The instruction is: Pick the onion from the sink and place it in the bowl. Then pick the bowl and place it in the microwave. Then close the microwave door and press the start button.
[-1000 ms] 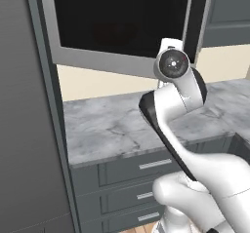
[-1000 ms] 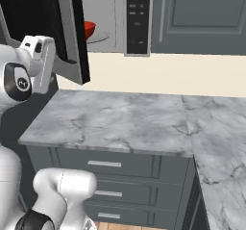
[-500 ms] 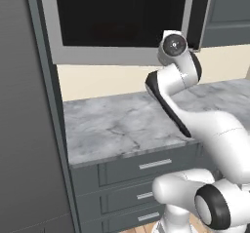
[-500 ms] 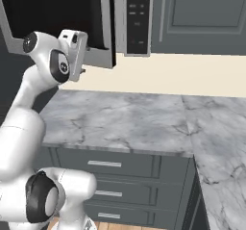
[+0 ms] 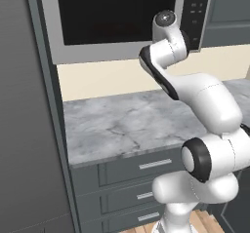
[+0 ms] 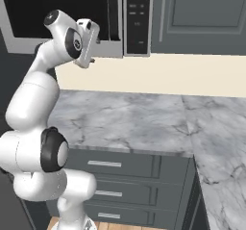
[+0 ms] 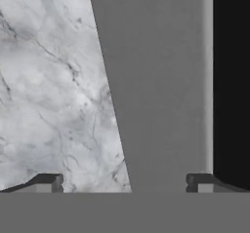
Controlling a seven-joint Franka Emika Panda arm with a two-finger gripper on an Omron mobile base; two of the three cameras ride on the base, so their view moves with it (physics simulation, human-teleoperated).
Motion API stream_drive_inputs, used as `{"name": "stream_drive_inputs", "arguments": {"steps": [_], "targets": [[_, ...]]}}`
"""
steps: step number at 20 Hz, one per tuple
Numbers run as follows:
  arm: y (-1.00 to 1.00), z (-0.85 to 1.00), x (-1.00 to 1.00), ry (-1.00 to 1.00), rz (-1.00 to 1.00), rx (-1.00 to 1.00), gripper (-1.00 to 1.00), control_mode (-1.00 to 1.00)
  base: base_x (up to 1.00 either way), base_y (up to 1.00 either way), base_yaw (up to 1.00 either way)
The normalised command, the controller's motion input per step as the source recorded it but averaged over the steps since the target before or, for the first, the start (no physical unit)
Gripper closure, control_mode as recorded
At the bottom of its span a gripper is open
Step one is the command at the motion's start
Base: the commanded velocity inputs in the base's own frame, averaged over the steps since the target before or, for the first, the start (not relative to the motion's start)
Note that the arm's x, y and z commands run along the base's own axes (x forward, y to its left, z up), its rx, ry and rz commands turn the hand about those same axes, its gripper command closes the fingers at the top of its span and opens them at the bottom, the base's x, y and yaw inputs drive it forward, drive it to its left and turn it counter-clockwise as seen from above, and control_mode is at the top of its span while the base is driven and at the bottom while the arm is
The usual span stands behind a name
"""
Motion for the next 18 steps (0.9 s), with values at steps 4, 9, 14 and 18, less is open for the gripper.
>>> {"name": "stream_drive_inputs", "arguments": {"steps": [4, 9, 14, 18], "targets": [[0.0, 0.0, 0.0, 0.01, 0.0, 0.0, -1.0, -1.0, 0.0, 0.0, 0.0], [-0.01, -0.13, 0.33, 0.01, 0.0, 0.0, -1.0, -1.0, 0.0, 0.0, 0.0], [-0.06, -0.36, 0.66, 0.0, 0.0, 0.0, -1.0, -1.0, 0.0, 0.0, 0.0], [0.0, -0.11, -0.51, 0.0, 0.0, 0.0, -1.0, -1.0, 0.0, 0.0, 0.0]]}}
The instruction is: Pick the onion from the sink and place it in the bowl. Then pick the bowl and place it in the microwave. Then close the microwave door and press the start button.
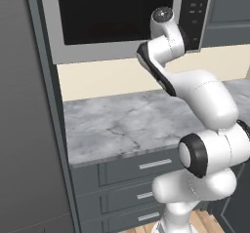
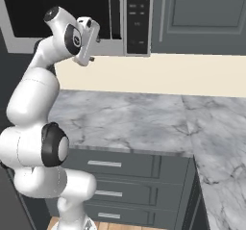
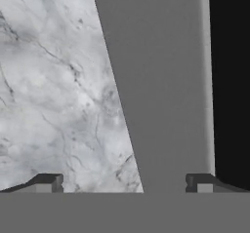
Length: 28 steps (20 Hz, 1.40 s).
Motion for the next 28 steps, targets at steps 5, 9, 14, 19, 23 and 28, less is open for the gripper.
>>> {"name": "stream_drive_inputs", "arguments": {"steps": [5, 9, 14, 19, 23, 28], "targets": [[-0.09, 0.0, -0.95, -0.12, 0.01, 0.04, -1.0, -1.0, 0.0, 0.0, 0.0], [-0.53, 0.0, -1.0, -0.05, 0.16, 0.18, -1.0, -1.0, 0.0, 0.0, 0.0], [-0.98, 0.0, -0.77, -0.15, 0.28, 0.18, -1.0, -1.0, 0.0, 0.0, 0.0], [-1.0, 0.21, -0.05, -0.17, 0.32, 0.06, -1.0, -1.0, 0.0, 0.0, 0.0], [-0.8, 0.33, 0.22, -0.23, 0.2, 0.0, -1.0, -1.0, 0.0, 0.0, 0.0], [-0.48, 0.19, 0.21, -0.33, 0.12, -0.03, -1.0, -1.0, 0.0, 0.0, 0.0]]}}
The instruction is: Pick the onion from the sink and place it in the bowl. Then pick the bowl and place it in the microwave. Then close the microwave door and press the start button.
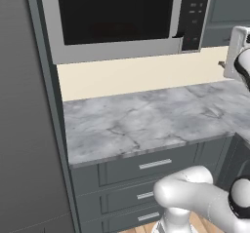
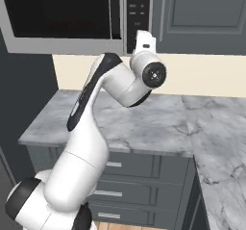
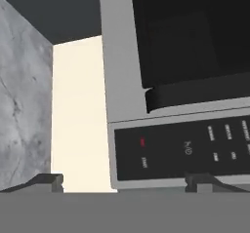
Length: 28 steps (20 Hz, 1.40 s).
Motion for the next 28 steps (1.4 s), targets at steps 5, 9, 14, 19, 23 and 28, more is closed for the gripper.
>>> {"name": "stream_drive_inputs", "arguments": {"steps": [5, 9, 14, 19, 23, 28], "targets": [[0.14, 0.03, 0.04, -0.29, 0.03, -0.07, 1.0, -1.0, 0.0, 0.0, 0.0], [0.19, 0.1, 0.43, -0.16, 0.0, -0.04, 1.0, -1.0, 0.0, 0.0, 0.0], [0.16, 0.19, 0.46, -0.07, 0.0, -0.02, 1.0, -1.0, 0.0, 0.0, 0.0], [0.0, 0.19, 0.27, 0.0, 0.0, 0.0, 1.0, -1.0, 0.0, 0.0, 0.0], [-0.03, 0.05, 0.22, 0.0, 0.0, 0.0, 1.0, -1.0, 0.0, 0.0, 0.0], [-0.01, 0.0, 0.01, 0.0, 0.0, 0.0, 1.0, -1.0, 0.0, 0.0, 0.0]]}}
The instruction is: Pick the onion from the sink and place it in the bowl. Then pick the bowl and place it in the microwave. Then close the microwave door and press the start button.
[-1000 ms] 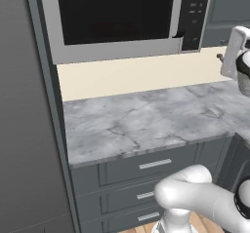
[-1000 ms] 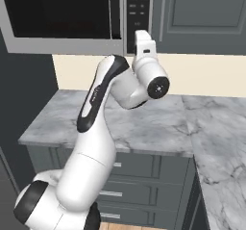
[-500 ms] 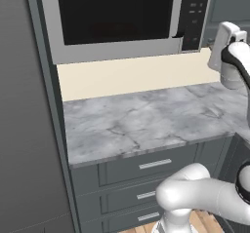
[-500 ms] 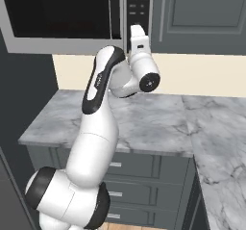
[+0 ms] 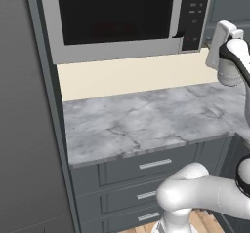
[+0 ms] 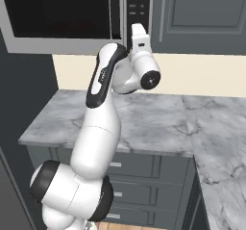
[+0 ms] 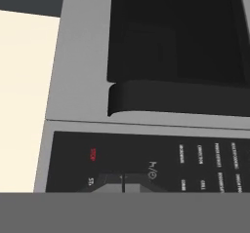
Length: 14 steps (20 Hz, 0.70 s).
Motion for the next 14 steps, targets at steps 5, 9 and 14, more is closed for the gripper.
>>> {"name": "stream_drive_inputs", "arguments": {"steps": [5, 9, 14], "targets": [[0.0, 0.0, 0.19, 0.0, 0.0, 0.0, 1.0, -1.0, 0.0, 0.0, 0.0], [0.01, -0.04, 0.23, 0.0, 0.0, 0.0, 1.0, -1.0, 0.0, 0.0, 0.0], [0.03, -0.21, 0.16, 0.0, 0.0, 0.0, 1.0, -1.0, 0.0, 0.0, 0.0]]}}
